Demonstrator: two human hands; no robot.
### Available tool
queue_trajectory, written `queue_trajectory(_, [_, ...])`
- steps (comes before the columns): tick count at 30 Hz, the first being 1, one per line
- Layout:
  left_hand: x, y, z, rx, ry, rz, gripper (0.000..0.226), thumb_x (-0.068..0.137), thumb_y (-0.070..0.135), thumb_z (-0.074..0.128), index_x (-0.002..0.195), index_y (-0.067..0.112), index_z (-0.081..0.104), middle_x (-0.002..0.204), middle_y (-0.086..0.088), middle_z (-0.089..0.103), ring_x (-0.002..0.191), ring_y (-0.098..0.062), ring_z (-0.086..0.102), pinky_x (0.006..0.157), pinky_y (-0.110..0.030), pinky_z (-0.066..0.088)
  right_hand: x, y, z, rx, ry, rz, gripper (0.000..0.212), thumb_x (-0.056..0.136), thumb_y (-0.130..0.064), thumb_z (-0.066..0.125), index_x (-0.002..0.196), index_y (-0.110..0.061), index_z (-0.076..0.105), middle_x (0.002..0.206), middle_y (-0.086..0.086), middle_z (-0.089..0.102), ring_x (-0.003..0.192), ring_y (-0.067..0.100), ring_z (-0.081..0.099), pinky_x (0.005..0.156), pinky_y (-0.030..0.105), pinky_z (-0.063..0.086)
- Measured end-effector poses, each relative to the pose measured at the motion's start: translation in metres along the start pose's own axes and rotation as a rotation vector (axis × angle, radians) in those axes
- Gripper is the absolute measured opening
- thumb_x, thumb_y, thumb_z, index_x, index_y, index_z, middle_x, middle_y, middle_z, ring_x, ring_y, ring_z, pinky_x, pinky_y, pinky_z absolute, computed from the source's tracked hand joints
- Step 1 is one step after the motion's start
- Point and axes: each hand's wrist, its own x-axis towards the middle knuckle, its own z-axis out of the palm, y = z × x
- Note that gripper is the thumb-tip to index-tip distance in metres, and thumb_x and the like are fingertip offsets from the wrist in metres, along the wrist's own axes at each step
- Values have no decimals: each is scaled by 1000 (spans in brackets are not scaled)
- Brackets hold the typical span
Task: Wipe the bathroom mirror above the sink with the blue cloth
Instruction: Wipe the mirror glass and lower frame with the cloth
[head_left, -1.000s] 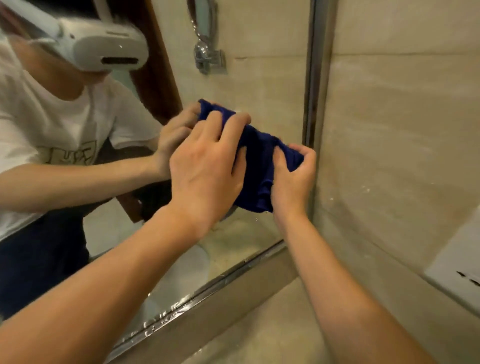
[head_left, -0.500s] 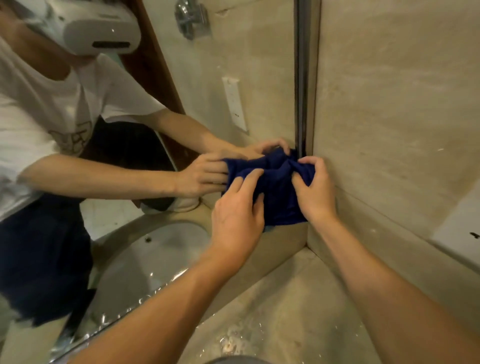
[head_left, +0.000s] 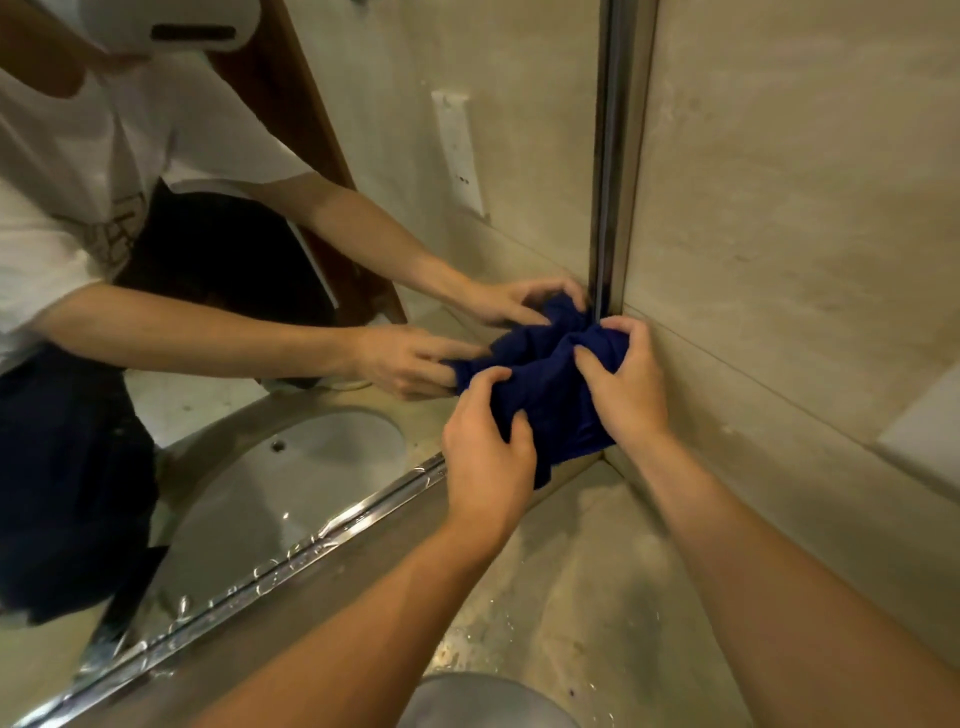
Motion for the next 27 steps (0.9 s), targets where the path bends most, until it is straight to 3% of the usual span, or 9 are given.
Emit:
queue_trajectory(2, [-5, -8, 3, 11, -81, -156, 42, 89, 9, 63, 128, 20, 53, 124, -1, 62, 115, -19, 57, 100, -37, 47, -5, 13, 4, -119, -29, -8, 37, 88, -17, 69, 121, -16, 53, 116, 1, 61, 104, 18, 56, 78, 18, 34])
queue_trajectory(5, [-17, -17, 7, 48, -144, -183, 46, 90, 15, 64, 134, 21, 50, 127, -2, 60, 116, -18, 56, 101, -36, 46, -10, 23, 7, -158, -43, -15, 32, 89, -16, 67, 118, -16, 54, 116, 2, 63, 108, 22, 57, 77, 19, 35])
queue_trajectory(9, [-23, -16, 15, -16, -118, -253, 45, 88, 18, 66, 130, 25, 52, 125, -1, 62, 114, -19, 58, 99, -41, 49, -8, 23, 6, -235, -60, -40, 26, 89, -21, 67, 112, -20, 54, 112, 2, 63, 105, 24, 59, 85, 36, 48])
queue_trajectory(13, [-34, -13, 25, -266, -83, -614, 22, 86, 21, 69, 101, 31, 58, 106, 3, 65, 94, -16, 63, 86, -35, 53, -8, 21, 8, -546, -7, -16, 25, 91, -36, 61, 113, -30, 52, 117, 8, 58, 112, 33, 54, 91, 48, 44])
queue_trajectory(16, [-38, -8, 34, -501, -40, -852, 17, 87, 15, 69, 99, 24, 60, 102, 4, 62, 85, -8, 58, 69, -26, 45, -10, 13, 13, -742, 63, 32, 29, 93, -43, 57, 119, -35, 49, 123, 12, 49, 114, 36, 49, 94, 47, 37])
queue_trajectory(18, [-36, -7, 39, -538, 11, -905, 18, 87, 17, 70, 100, 25, 62, 109, 1, 60, 92, -12, 57, 76, -28, 47, -13, 12, 15, -836, 95, 2, 31, 93, -45, 56, 121, -33, 49, 124, 14, 44, 110, 37, 48, 92, 45, 36])
queue_trajectory(22, [-41, -8, 41, -212, -106, -866, 22, 87, 31, 66, 107, 39, 66, 121, 8, 46, 114, -17, 47, 101, -36, 44, -15, 7, 11, -1065, 163, -181, 31, 92, -44, 58, 116, -25, 52, 119, 17, 42, 103, 36, 45, 82, 42, 39])
queue_trajectory(25, [-38, -9, 42, -476, -109, -970, 10, 91, 22, 65, 100, 23, 66, 95, 0, 60, 80, -15, 53, 78, -37, 52, -16, 1, 10, -989, 119, -101, 40, 92, -43, 60, 122, -21, 45, 121, 16, 41, 95, 33, 54, 65, 37, 39])
queue_trajectory(27, [-35, -2, 45, -602, -121, -1109, 9, 93, 22, 64, 87, 15, 61, 71, -2, 54, 61, -15, 49, 58, -30, 48, -18, -1, 11, -884, 129, -15, 55, 91, -43, 63, 129, -13, 36, 123, 16, 46, 92, 33, 61, 62, 35, 38])
